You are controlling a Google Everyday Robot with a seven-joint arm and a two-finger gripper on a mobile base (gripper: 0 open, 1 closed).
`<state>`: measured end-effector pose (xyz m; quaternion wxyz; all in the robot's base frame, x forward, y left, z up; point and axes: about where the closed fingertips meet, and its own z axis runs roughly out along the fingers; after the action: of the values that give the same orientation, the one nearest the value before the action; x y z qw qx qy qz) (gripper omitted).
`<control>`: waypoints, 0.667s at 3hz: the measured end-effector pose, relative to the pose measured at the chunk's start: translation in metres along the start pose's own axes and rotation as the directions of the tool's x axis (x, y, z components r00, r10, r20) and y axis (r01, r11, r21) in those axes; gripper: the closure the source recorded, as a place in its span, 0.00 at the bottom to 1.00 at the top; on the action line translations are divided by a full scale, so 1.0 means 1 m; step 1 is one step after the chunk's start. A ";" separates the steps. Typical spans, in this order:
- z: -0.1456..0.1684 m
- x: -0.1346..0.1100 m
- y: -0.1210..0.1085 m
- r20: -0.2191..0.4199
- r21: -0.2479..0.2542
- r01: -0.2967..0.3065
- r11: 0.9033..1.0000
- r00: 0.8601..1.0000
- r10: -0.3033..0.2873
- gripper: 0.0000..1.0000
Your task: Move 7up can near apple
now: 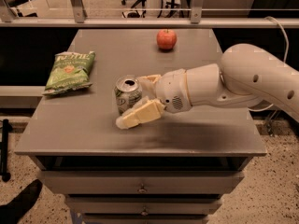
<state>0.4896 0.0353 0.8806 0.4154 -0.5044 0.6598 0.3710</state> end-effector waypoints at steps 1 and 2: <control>0.003 -0.004 -0.005 0.079 0.022 -0.024 0.999 0.997 0.022 0.48; -0.007 -0.009 -0.013 0.105 0.051 -0.033 0.998 0.994 0.028 0.72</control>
Offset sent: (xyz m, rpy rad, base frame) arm 0.0224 -0.0213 0.0168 0.1265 -0.0220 -0.1137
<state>0.5024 0.0295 0.8906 0.4569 -0.4630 0.6543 0.3856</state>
